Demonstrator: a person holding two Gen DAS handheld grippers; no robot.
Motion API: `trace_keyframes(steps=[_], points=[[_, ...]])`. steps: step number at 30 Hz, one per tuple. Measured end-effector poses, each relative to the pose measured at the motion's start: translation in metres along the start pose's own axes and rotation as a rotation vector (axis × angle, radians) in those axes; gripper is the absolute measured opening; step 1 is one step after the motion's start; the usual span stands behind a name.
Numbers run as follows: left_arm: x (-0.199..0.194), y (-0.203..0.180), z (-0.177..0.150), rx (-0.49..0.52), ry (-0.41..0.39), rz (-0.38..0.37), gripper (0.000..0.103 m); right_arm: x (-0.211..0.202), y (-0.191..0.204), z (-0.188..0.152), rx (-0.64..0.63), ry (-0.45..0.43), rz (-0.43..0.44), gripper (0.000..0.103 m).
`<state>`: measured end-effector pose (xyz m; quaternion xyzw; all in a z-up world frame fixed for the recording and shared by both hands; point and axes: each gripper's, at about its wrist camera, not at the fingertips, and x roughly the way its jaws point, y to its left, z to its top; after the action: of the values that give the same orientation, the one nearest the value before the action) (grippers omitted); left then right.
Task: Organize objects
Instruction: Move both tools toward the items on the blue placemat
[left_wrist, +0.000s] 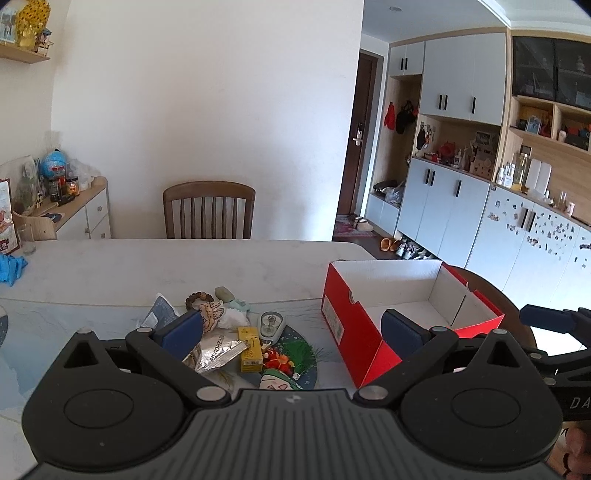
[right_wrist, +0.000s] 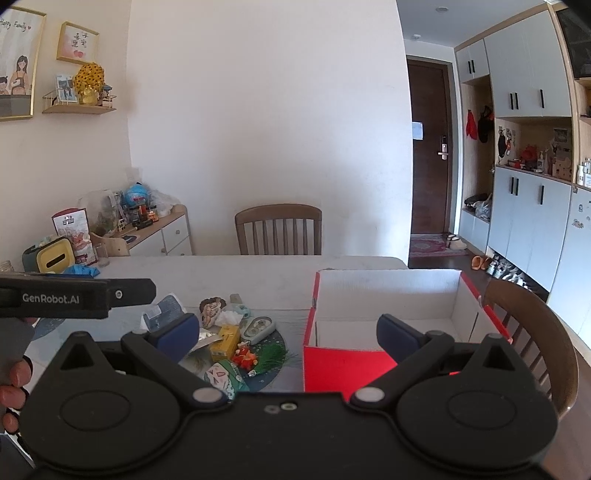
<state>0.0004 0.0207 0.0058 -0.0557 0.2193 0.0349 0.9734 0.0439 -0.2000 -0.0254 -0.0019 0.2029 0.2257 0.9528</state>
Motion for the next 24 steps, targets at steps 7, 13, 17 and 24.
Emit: trace_keyframes(steps=[7,13,17,24], points=[[0.002,0.005,0.0,0.009,-0.002,-0.008,0.103,0.006,0.003,-0.002,0.009,0.014,0.025,0.102],[0.012,0.015,0.002,0.014,0.011,-0.021,0.103,0.016,0.01,-0.002,-0.005,0.038,0.04,0.102],[0.024,0.028,0.003,0.014,0.021,-0.047,0.103,0.028,0.018,-0.002,-0.001,0.057,0.048,0.102],[0.052,0.059,0.005,0.021,0.059,-0.078,0.103,0.057,0.034,-0.003,0.005,0.1,0.024,0.102]])
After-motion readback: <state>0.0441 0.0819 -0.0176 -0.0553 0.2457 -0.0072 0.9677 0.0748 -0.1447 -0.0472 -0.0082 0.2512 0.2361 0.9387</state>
